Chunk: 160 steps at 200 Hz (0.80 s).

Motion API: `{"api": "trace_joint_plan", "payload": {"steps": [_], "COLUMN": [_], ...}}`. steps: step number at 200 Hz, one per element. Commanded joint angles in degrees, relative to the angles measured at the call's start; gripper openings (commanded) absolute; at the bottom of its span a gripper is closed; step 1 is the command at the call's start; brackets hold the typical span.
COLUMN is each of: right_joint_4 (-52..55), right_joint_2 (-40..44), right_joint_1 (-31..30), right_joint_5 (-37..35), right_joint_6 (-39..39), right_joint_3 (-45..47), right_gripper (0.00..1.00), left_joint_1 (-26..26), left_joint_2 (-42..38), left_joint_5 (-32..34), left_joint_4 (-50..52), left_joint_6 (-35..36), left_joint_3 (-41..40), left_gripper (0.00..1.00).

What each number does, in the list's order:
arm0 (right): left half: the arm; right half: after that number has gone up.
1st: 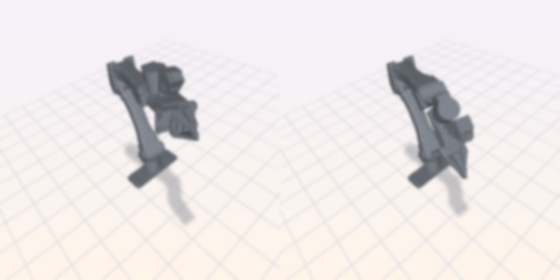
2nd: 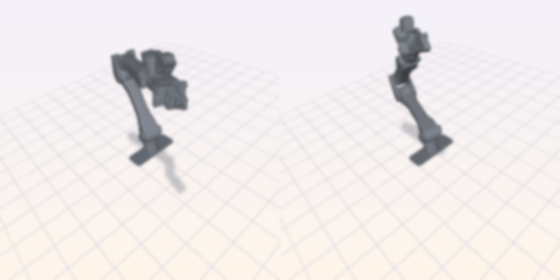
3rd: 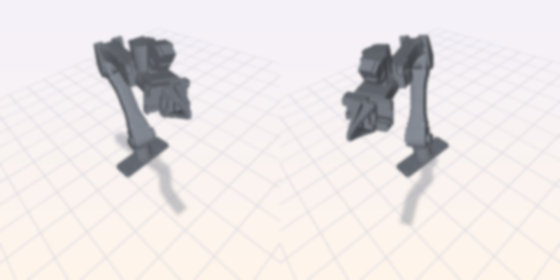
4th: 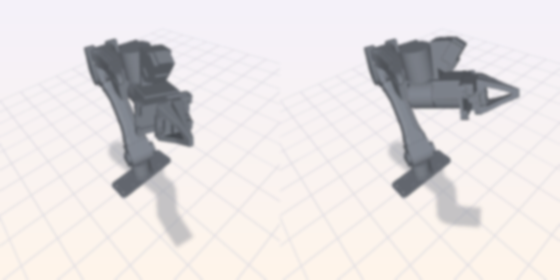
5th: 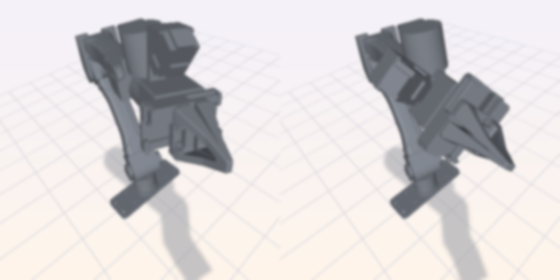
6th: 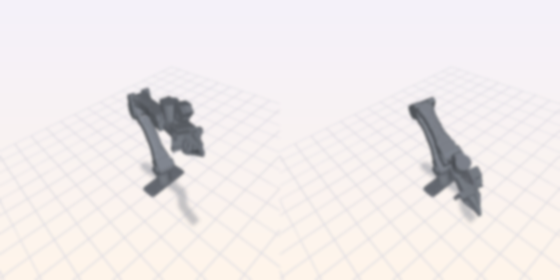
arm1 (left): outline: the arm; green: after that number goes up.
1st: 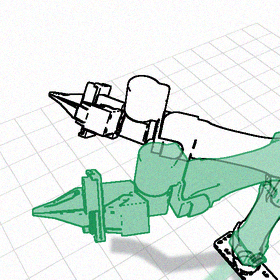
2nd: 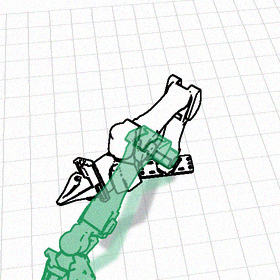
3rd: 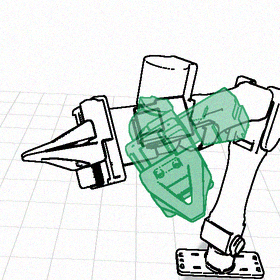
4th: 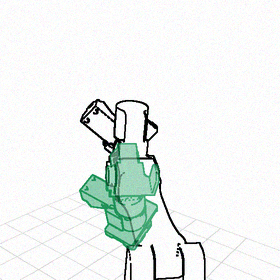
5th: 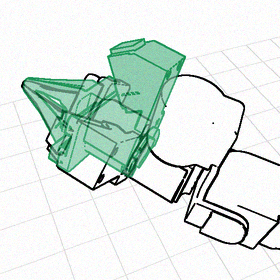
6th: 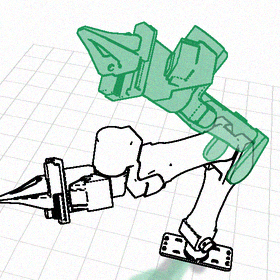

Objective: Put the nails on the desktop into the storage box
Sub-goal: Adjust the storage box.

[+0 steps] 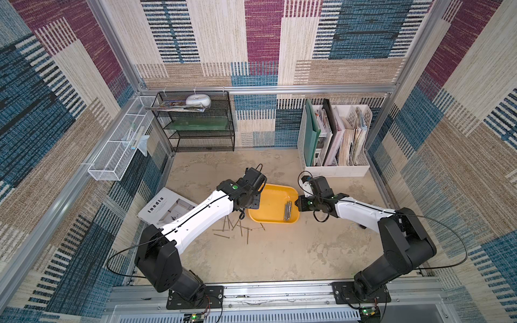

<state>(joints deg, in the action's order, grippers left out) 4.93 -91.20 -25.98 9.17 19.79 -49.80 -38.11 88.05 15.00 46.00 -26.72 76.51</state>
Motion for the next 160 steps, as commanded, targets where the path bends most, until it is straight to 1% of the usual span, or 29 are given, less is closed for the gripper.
{"api": "trace_joint_plan", "payload": {"steps": [1, 18, 41, 54, 75, 92, 108, 130, 160], "right_joint_4": [4.97, 5.31, 7.42, 8.56, 10.22, 12.17, 13.75, 14.47, 13.89], "right_joint_2": [0.30, 0.91, 1.02, 1.02, 0.44, -0.61, -1.46, -2.29, -3.37], "right_joint_1": [0.24, 0.79, 2.04, 3.00, 4.90, 6.05, 6.92, 8.10, 10.80], "right_joint_5": [-4.90, -5.80, -6.87, -7.39, -6.42, -5.91, -6.13, -6.29, -4.66], "right_joint_6": [-2.78, -2.59, -2.95, -3.42, -4.81, -6.16, -6.95, -7.54, -7.50], "right_joint_3": [0.58, 0.90, 0.02, -0.54, -1.79, -3.64, -5.10, -6.07, -5.37], "right_gripper": [0.00, 0.00, 0.00, 0.00, 0.00, 0.00, 0.00, 0.00, 0.00], "left_joint_1": [0.43, 2.18, 5.39, 6.34, 6.36, 6.30, 6.12, 5.59, 5.02], "left_joint_2": [-0.53, -2.19, -6.19, -8.42, -10.38, -11.30, -11.89, -11.44, -8.79], "left_joint_5": [3.20, 3.88, 0.73, -2.69, -10.28, -14.45, -16.18, -18.20, -19.70], "left_joint_4": [2.55, 4.12, 5.57, 6.27, 6.99, 6.85, 4.46, 0.76, -3.18], "left_joint_6": [0.80, 1.22, 1.46, 1.98, 4.67, 6.58, 7.22, 6.73, 4.06], "left_joint_3": [2.06, 2.83, 1.68, -0.14, -4.26, -8.67, -13.01, -16.33, -17.11], "left_gripper": [0.63, 0.68, 0.70, 0.71, 0.70, 0.68, 0.67, 0.65, 0.65]}}
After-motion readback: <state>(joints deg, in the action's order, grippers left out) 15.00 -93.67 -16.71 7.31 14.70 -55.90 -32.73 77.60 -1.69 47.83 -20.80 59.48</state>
